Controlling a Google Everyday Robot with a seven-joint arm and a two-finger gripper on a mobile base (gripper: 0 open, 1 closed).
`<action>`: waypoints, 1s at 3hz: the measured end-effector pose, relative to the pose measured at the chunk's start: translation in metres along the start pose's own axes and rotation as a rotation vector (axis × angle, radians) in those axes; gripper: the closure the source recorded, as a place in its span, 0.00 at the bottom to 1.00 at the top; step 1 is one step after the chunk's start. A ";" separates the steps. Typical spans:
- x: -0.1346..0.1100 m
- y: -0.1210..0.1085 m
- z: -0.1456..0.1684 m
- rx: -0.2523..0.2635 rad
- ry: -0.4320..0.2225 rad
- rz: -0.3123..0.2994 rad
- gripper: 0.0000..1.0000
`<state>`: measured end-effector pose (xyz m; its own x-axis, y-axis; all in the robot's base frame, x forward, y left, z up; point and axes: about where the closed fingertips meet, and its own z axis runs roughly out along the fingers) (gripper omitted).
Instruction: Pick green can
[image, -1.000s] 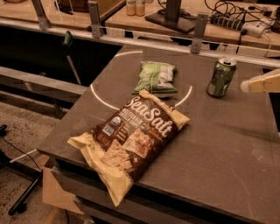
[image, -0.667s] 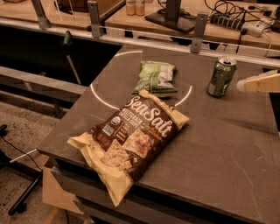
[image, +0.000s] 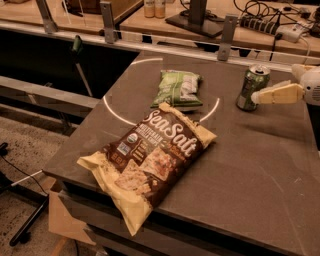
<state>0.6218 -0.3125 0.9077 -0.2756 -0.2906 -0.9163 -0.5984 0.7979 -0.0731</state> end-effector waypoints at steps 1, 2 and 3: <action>-0.002 0.006 0.026 -0.057 0.014 -0.014 0.15; 0.000 0.020 0.050 -0.126 0.056 -0.038 0.39; -0.005 0.025 0.056 -0.148 0.050 -0.052 0.62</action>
Offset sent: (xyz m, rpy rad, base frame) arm 0.0343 0.0632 -0.0333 -0.0606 0.1102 0.2020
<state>0.6505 -0.2613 0.8887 -0.2763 -0.3584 -0.8917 -0.7158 0.6959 -0.0580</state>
